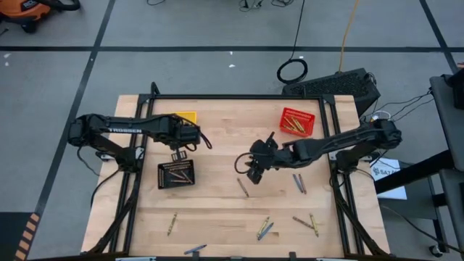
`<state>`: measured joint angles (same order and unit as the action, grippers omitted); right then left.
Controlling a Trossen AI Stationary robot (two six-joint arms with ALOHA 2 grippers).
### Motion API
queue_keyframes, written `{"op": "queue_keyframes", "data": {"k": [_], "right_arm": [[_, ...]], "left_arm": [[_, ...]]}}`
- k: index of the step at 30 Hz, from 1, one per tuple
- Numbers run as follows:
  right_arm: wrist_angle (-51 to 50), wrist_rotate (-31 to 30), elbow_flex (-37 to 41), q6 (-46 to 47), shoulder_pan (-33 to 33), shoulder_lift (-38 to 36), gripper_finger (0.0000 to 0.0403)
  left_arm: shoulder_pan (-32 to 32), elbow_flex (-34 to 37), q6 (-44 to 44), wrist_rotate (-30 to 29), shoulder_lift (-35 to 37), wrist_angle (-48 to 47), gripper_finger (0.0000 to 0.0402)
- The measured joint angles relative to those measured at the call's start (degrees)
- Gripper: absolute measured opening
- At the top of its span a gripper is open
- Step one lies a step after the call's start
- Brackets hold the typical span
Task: Sort crayons
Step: Put the brown crayon into the black bin
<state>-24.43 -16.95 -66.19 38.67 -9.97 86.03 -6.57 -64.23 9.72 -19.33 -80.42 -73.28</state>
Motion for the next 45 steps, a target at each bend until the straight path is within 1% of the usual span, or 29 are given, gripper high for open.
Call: {"op": "queue_keyframes", "data": {"k": [2,7,10,12,14,16,18,25,27,29,31,34,39,45], "right_arm": [[-0.1,2.0,0.0,4.4,0.3,0.9,0.0136],[-0.5,2.3,0.0,9.8,0.3,2.6,0.0136],[-0.7,2.4,0.0,12.1,0.3,3.1,0.0135],[-0.8,4.9,0.0,12.7,0.3,3.9,0.0135],[-3.3,6.7,0.0,12.2,0.3,4.3,0.0135],[-7.5,6.6,0.0,11.1,0.2,4.7,0.0135],[-14.9,6.5,0.0,10.8,0.2,4.7,0.0135],[-36.7,7.3,0.0,16.3,-0.9,4.7,0.0135],[-41.2,8.1,0.3,17.4,-2.0,4.7,0.0135],[-43.5,8.2,1.6,19.8,-3.5,4.2,0.0134],[-44.0,9.3,4.0,22.4,-4.9,3.2,0.0134],[-41.8,11.2,8.3,26.4,-6.7,1.2,0.0134],[-39.4,11.2,14.3,31.8,-8.0,-3.5,0.0134],[-35.8,11.2,19.2,35.2,-8.9,-9.2,0.0134]], "left_arm": [[0.0,0.0,-1.3,-0.3,0.0,0.7,0.0075],[0.0,0.0,-1.6,-2.1,0.0,2.2,0.0075],[0.0,0.0,-2.9,-2.2,0.0,2.4,0.0075],[0.0,0.0,-3.9,-2.2,0.0,2.5,0.0075],[-0.1,0.0,-4.3,-2.2,0.0,2.9,0.0075],[-0.2,0.0,-4.4,-2.3,0.0,3.8,0.0075],[-0.2,0.0,-4.6,-2.3,0.0,4.2,0.0075],[-0.2,0.0,-4.2,-2.3,0.0,4.1,0.0075],[-0.2,0.0,-4.2,-2.3,0.0,4.1,0.0075],[-0.2,0.0,-4.2,-2.3,0.0,4.2,0.0075],[-0.2,0.0,-4.2,-2.3,0.0,4.2,0.0075],[-0.2,0.0,-4.2,-2.3,0.0,4.2,0.0075],[-0.2,0.0,-4.0,-2.2,0.0,4.2,0.0075],[-0.2,0.0,-4.0,-1.9,0.0,4.3,0.0075]]}}
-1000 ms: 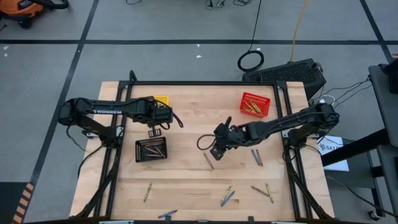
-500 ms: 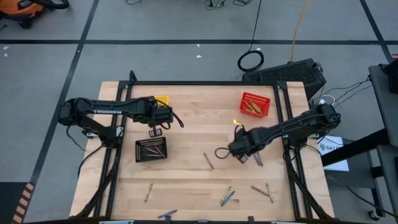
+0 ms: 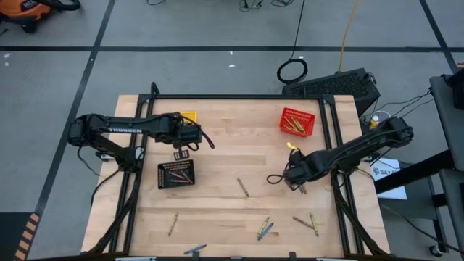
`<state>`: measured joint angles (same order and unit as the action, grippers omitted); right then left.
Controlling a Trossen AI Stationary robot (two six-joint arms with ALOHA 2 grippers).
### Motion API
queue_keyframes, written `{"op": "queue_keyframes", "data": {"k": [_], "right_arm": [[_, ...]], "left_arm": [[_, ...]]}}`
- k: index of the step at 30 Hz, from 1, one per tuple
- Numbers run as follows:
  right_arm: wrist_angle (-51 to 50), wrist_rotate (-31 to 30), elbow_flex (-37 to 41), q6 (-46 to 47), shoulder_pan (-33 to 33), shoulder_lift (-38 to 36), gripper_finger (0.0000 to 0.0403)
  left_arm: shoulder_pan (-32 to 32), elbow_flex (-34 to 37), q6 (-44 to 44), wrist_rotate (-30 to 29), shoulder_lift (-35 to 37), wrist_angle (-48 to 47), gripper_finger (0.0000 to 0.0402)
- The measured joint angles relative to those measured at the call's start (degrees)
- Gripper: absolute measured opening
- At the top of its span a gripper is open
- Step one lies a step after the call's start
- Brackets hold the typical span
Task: Sort crayons
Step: Put the brown crayon into the black bin
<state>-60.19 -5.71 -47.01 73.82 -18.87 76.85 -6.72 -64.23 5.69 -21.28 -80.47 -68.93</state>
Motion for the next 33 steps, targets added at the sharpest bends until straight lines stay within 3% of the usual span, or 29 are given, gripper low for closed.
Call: {"op": "queue_keyframes", "data": {"k": [23,33], "right_arm": [[8.6,1.0,7.2,5.3,-3.0,-2.0,0.0134],[10.7,1.5,10.3,12.2,-7.0,-2.0,0.0134]], "left_arm": [[0.0,0.0,0.0,0.0,0.0,1.2,0.0075],[0.0,0.0,-0.1,0.0,0.0,1.2,0.0075]]}}
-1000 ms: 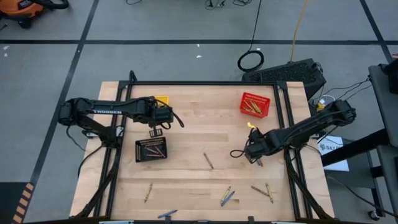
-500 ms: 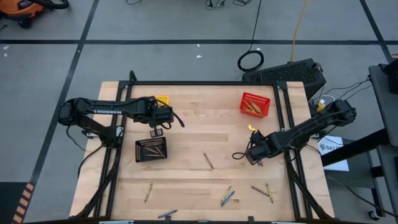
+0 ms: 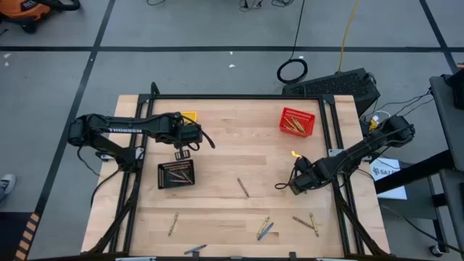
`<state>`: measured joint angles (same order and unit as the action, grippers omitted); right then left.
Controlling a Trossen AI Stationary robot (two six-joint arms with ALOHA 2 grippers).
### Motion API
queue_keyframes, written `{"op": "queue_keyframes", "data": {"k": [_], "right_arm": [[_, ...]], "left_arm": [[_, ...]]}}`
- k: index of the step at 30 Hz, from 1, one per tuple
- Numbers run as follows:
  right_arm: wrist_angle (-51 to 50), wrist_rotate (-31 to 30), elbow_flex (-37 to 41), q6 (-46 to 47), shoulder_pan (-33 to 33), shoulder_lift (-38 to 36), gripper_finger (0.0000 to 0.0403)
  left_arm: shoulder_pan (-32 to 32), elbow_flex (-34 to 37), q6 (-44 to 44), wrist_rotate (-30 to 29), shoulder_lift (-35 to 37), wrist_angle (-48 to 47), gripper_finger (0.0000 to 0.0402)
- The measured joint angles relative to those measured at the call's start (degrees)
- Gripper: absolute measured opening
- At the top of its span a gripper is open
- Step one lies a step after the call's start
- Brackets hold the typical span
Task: Sort crayons
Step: Put the brown crayon into the black bin
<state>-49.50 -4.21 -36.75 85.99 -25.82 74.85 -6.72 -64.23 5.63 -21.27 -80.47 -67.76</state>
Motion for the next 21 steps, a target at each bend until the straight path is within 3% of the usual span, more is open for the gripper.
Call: {"op": "queue_keyframes", "data": {"k": [12,21], "right_arm": [[0.5,-0.1,0.1,2.1,-2.1,0.0,0.0133],[4.4,2.9,6.4,5.7,-2.4,-0.1,0.0100]], "left_arm": [[0.0,0.0,0.0,0.0,0.0,0.0,0.0075],[0.0,0.0,0.0,0.0,0.0,0.0,0.0075]]}}
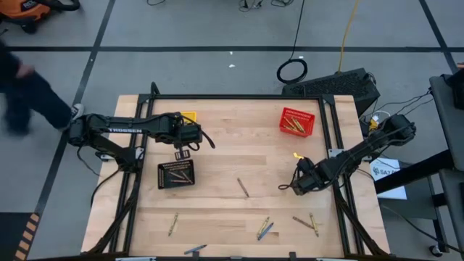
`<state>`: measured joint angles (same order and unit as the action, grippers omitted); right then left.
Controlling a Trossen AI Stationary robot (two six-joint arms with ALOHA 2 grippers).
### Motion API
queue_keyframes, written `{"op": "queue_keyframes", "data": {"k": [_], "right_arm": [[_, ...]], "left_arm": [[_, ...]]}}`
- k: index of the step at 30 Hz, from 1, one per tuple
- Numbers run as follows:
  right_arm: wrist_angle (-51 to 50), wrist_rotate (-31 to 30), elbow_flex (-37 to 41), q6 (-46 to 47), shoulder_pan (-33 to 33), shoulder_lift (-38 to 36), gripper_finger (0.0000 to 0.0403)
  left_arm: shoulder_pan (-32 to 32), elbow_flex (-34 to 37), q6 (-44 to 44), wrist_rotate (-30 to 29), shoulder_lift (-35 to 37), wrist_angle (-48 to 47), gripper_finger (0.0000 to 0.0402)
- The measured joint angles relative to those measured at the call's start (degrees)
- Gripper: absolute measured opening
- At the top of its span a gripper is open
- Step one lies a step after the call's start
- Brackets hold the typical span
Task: Sort crayons
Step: Put the brown crayon into the black bin
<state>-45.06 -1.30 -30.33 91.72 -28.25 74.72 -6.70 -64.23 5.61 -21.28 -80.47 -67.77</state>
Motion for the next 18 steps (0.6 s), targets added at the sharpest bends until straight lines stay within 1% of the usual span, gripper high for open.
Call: {"op": "queue_keyframes", "data": {"k": [4,11,18], "right_arm": [[0.2,0.1,0.4,-0.1,-0.6,0.0,0.0076],[0.2,-0.8,0.4,-1.5,-0.8,0.1,0.0010],[0.1,-1.2,0.5,-2.5,-0.8,0.1,0.0005]], "left_arm": [[0.0,0.0,0.0,0.0,0.0,0.0,0.0075],[0.0,0.0,0.0,0.0,0.0,0.4,0.0075],[0.0,0.0,0.1,0.0,0.0,0.4,0.0075]]}}
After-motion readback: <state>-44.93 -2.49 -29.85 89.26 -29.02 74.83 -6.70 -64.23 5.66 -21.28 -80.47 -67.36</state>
